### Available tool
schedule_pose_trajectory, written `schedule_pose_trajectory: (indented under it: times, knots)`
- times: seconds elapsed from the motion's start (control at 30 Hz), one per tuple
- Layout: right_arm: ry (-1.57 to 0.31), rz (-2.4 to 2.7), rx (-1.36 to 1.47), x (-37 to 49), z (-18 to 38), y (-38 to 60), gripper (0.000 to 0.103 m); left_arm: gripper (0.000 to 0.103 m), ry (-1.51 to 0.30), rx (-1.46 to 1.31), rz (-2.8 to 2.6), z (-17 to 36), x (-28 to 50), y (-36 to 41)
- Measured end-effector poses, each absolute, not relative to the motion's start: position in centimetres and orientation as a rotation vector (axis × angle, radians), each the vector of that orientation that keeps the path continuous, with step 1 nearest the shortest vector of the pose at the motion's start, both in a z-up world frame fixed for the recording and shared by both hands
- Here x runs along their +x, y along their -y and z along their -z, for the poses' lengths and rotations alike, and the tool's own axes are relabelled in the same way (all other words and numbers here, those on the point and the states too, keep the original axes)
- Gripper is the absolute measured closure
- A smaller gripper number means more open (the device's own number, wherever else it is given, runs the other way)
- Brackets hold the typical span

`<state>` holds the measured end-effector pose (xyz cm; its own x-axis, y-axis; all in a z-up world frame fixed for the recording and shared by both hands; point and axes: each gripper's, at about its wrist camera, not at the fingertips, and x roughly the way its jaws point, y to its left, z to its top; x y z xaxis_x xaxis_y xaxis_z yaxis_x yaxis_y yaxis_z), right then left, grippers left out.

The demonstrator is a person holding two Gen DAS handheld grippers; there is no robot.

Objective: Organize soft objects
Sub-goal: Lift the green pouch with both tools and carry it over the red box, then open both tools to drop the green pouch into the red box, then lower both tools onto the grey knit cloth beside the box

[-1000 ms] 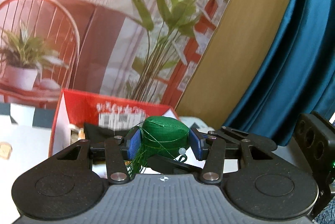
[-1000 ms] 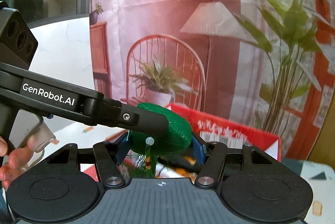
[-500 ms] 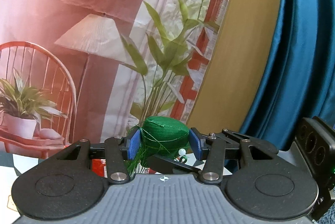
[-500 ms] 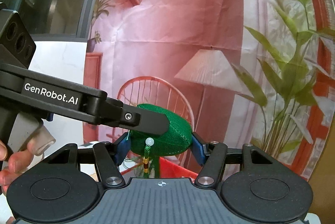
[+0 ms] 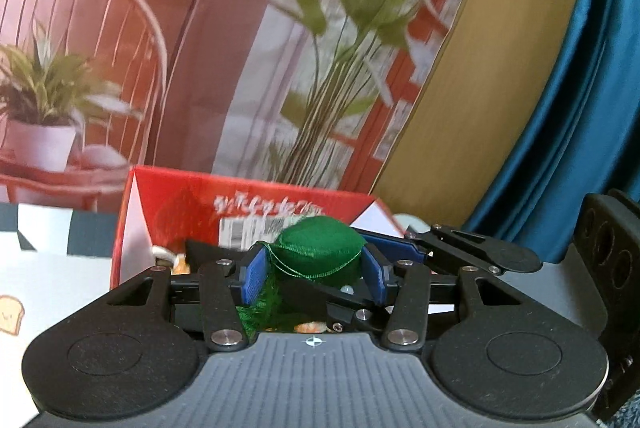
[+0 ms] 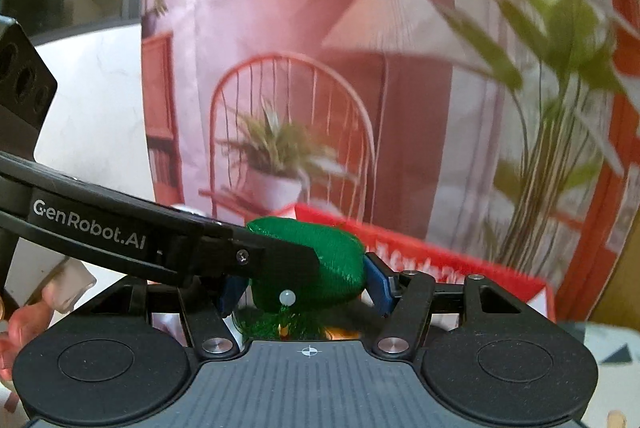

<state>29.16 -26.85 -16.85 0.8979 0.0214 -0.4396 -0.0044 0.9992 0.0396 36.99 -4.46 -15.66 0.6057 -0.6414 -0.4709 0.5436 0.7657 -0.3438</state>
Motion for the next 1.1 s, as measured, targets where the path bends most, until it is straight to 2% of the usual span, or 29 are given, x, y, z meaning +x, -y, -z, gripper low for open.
schedule_pose_trajectory:
  times: [0.1, 0.27, 0.33, 0.4, 0.5, 0.73, 0.87, 1.1]
  knots:
    - [-0.497, 0.011, 0.043, 29.1, 18.2, 27.0, 0.042, 0.049, -0.626, -0.163, 0.668, 16.2, 37.2, 4.3]
    - [-0.516, 0.079, 0.078, 27.9, 19.2, 27.7, 0.020, 0.037, -0.625, -0.150, 0.607, 16.2, 36.9, 3.4]
    - [-0.502, 0.109, 0.090, 26.9, 19.4, 27.9, 0.007, 0.032, -0.622, -0.148, 0.586, 16.1, 36.5, 3.0]
    - [-0.488, 0.126, 0.112, 25.9, 19.5, 28.1, 0.000, 0.024, -0.615, -0.141, 0.563, 16.0, 35.6, 2.4]
    - [-0.480, 0.152, 0.135, 24.2, 19.9, 28.2, 0.001, 0.014, -0.604, -0.140, 0.533, 16.2, 33.9, 1.4]
    - [-0.422, 0.229, 0.170, 19.3, 20.9, 28.0, 0.000, 0.000, -0.580, -0.115, 0.443, 17.1, 29.5, 0.0]
    - [-0.387, 0.257, 0.169, 16.6, 21.4, 27.8, 0.000, 0.000, -0.570, -0.081, 0.410, 17.9, 27.4, 0.0]
    - [-0.395, 0.308, 0.163, 13.4, 23.4, 27.6, 0.000, 0.000, -0.664, -0.102, 0.378, 20.5, 27.2, -0.3]
